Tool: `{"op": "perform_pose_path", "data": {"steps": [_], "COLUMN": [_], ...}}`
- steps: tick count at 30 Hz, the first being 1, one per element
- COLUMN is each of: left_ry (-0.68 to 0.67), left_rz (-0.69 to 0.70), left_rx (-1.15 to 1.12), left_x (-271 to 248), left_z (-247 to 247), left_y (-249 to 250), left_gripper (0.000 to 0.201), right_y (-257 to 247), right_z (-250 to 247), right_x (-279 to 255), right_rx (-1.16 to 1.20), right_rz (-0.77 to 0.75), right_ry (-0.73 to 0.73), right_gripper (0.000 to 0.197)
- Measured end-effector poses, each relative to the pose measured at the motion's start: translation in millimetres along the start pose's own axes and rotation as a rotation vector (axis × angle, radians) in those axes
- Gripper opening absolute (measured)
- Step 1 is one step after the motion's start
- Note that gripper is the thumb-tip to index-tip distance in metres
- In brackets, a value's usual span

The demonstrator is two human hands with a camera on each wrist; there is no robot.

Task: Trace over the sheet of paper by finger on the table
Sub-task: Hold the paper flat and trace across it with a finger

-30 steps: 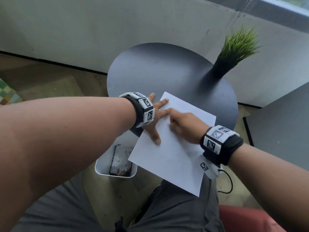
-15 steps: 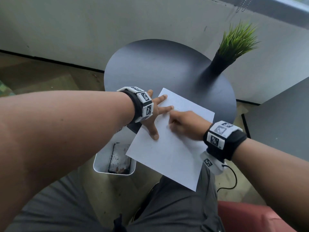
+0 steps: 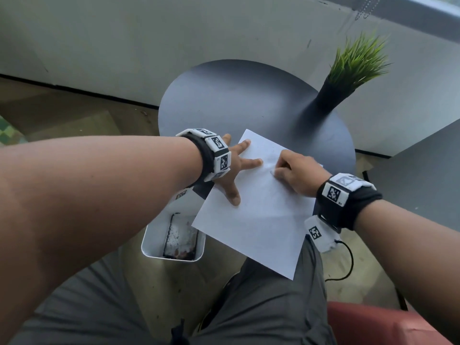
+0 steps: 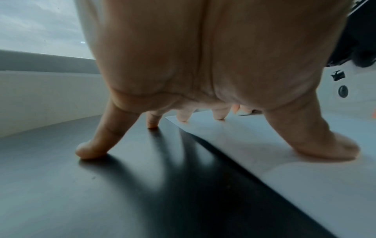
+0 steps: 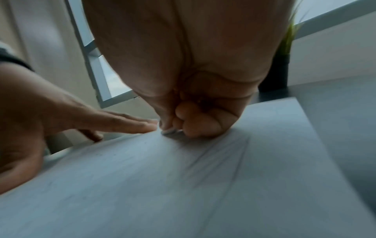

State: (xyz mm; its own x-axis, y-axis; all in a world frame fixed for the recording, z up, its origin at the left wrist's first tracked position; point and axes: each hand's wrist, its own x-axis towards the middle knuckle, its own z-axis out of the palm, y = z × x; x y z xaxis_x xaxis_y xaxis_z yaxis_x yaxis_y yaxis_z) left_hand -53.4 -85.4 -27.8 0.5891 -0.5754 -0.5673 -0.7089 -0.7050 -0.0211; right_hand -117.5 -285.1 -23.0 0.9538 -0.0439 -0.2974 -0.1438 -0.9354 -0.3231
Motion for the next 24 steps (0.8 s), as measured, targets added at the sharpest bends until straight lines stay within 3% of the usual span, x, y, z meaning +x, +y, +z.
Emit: {"op": "perform_pose_path", "data": {"steps": [6,8,11,13,14,17,19,21,24], "left_ry": [0.022,0.009,0.004,0.013,0.016,0.026,0.014,-0.001,0.012], "left_rz": [0.019,0.007,0.007,0.008,0.01,-0.004,-0.015,-0.018,-0.016], "left_rx": [-0.006,-0.033,-0.021,0.017,0.028,0.023,0.032,0.04,0.044], "left_x": [-9,-11,-12,-9,-6,1,5,7,9], "left_z": [-2,1,4,5,5,2,1,1,4], "left_y": [-1,1,4,3,1,-3,-4,-3,-2], "left_gripper": [0.106,0.115,0.13,0.133,0.134,0.137,0.142,0.144,0.145], "right_y": [-9,-22,-45,-47,-41,-18,-14,-26,-50], "right_z": [10,15,25,24,20,5,5,16,29], "right_x": [8,-6,-37,-43,-37,-9,-3,-15,-42], "right_rx": [-0.039,-0.077,-0.163,-0.193,-0.181,-0.088,-0.132,-0.155,-0.148], "right_rz": [0.062,-0.069,-0.417,-0.497,-0.45,-0.075,0.005,-0.115,-0.415], "right_ry": [0.06,0.03,-0.139,-0.246,-0.239,-0.049,0.018,-0.028,-0.212], "right_gripper": [0.014,0.012,0.01,0.007,0.006,0.008,0.012,0.013,0.007]}}
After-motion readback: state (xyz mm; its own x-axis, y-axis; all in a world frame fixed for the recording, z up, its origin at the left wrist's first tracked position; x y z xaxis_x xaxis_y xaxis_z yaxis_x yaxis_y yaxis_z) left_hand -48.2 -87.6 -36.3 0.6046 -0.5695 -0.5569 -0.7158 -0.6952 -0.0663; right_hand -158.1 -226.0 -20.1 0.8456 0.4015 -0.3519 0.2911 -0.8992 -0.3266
